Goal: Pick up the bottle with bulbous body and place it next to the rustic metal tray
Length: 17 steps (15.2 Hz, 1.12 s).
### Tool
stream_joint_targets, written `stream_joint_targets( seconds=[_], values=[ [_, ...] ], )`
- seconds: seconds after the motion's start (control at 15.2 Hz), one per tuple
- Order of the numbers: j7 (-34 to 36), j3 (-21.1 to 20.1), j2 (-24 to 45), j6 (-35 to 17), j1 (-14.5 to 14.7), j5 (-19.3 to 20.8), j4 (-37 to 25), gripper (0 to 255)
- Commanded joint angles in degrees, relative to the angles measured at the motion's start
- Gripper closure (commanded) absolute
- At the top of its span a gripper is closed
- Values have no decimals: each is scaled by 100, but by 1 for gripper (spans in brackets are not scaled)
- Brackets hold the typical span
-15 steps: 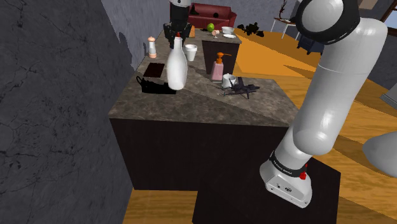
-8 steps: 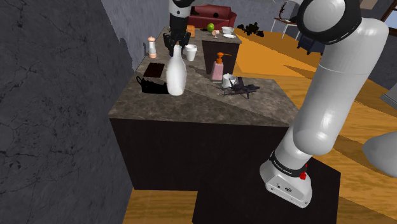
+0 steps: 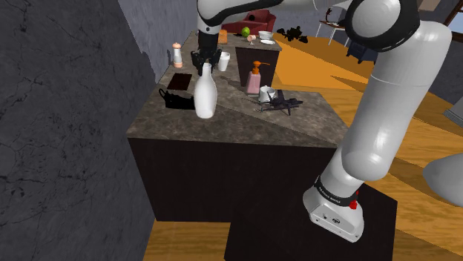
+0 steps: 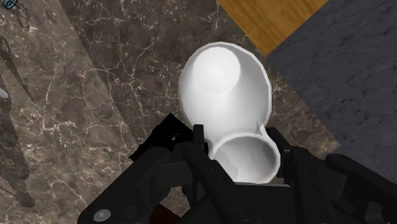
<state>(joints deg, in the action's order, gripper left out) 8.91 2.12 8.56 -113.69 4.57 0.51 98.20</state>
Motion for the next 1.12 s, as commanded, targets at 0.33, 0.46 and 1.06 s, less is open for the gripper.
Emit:
stream_joint_targets(
  seconds=[0.33, 0.46, 1.06],
  values=[
    [5, 0, 62, -514, 0, 0, 445, 255],
    [6, 0, 96, -659, -1, -1, 555, 255],
    [8, -1, 201, -1014, -2, -3, 805, 255]
  ],
)
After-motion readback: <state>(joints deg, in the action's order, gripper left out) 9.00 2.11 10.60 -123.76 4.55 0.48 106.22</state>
